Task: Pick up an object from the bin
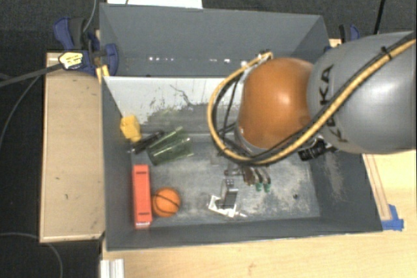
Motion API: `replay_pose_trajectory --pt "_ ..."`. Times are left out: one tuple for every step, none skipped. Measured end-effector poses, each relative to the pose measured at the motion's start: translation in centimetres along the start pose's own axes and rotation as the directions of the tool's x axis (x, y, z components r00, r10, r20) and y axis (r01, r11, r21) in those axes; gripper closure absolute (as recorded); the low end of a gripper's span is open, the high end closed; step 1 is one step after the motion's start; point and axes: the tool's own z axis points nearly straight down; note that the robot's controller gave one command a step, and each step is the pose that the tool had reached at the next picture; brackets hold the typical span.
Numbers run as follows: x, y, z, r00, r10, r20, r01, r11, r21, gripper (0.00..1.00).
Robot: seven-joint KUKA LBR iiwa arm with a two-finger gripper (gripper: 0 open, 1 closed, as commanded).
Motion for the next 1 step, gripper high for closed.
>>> replay_pose_trajectory --pt "-0.19 -0.07 -0.44 1.000 0.005 0.009 -0.005 1.000 -0.001 0.00"
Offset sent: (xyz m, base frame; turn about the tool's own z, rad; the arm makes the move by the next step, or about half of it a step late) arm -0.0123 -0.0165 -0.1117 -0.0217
